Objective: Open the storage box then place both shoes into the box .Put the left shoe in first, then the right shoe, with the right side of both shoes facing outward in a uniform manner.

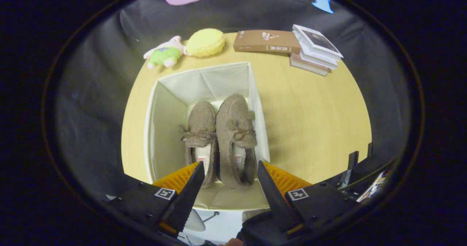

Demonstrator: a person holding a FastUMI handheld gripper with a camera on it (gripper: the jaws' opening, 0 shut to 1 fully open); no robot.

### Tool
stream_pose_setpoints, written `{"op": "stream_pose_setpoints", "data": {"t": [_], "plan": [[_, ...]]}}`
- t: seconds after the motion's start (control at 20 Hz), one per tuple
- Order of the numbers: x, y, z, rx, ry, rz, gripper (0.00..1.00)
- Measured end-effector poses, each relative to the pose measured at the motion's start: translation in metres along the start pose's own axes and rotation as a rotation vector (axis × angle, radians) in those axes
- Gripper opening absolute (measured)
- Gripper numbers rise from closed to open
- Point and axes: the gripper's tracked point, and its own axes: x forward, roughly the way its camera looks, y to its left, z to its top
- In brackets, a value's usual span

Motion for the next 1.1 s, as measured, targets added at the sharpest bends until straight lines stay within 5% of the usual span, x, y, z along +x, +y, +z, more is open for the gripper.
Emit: {"op": "stream_pose_setpoints", "data": {"t": [0.4, 0.65, 1.1], "plan": [[-0.064, -0.038, 0.056, 0.159, -0.275, 0.167, 0.94], [-0.088, -0.112, 0.088, 0.163, -0.480, 0.116, 1.00], [-0.128, -0.219, 0.128, -0.035, -0.980, -0.054, 0.99]]}}
